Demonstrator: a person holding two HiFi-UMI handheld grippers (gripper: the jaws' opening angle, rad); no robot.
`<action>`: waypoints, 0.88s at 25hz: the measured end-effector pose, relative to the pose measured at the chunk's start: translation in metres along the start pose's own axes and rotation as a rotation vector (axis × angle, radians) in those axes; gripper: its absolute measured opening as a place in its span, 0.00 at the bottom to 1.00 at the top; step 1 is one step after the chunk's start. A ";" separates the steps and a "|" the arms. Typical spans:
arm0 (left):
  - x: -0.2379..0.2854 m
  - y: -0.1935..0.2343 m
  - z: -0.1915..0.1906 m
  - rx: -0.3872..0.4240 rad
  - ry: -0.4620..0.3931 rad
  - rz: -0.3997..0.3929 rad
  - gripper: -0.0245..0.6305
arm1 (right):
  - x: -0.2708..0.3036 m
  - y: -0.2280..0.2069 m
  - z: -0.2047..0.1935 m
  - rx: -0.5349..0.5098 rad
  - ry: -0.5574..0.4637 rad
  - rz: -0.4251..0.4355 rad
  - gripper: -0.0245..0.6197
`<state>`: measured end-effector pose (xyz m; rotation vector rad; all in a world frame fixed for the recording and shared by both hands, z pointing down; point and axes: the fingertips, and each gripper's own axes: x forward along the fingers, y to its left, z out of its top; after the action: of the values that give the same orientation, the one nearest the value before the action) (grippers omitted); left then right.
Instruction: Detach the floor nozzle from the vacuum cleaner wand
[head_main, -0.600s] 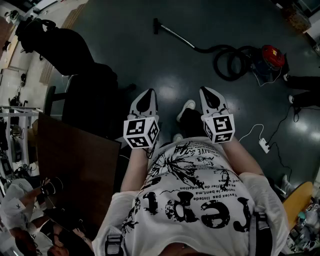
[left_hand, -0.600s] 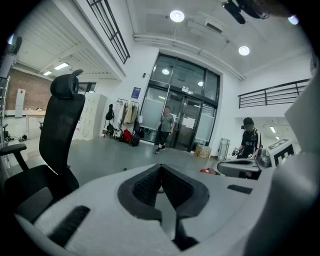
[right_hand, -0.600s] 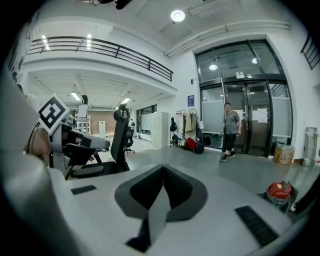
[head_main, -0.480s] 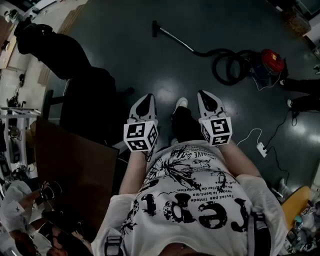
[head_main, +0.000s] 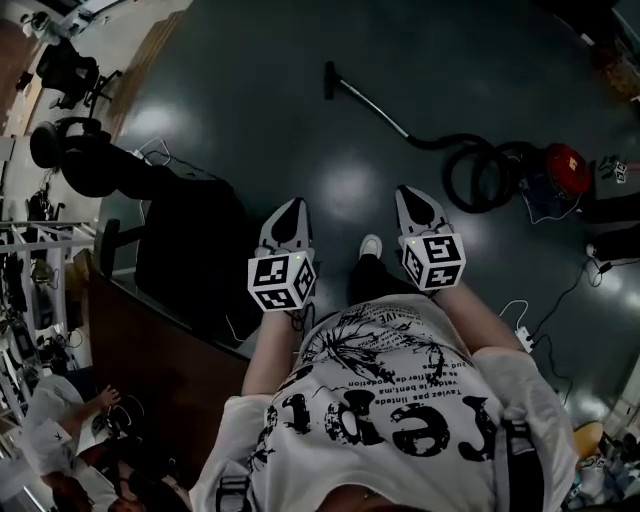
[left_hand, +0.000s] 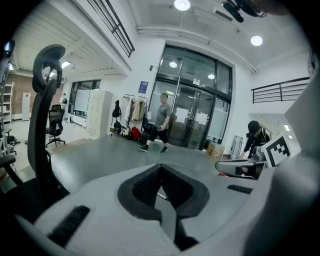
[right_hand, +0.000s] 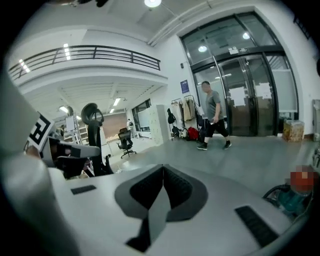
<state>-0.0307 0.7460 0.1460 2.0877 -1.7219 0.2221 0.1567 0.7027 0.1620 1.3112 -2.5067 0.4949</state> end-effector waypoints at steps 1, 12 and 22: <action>0.015 0.002 0.010 0.010 -0.003 0.005 0.04 | 0.015 -0.010 0.006 0.025 0.006 0.012 0.04; 0.156 0.052 0.069 0.148 0.019 -0.005 0.04 | 0.149 -0.073 0.048 0.100 0.039 0.023 0.04; 0.340 0.097 0.138 0.119 0.027 -0.277 0.04 | 0.292 -0.148 0.129 0.121 0.033 -0.118 0.04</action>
<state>-0.0690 0.3693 0.1734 2.3687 -1.4138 0.2721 0.1071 0.3549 0.1842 1.4726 -2.3882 0.6446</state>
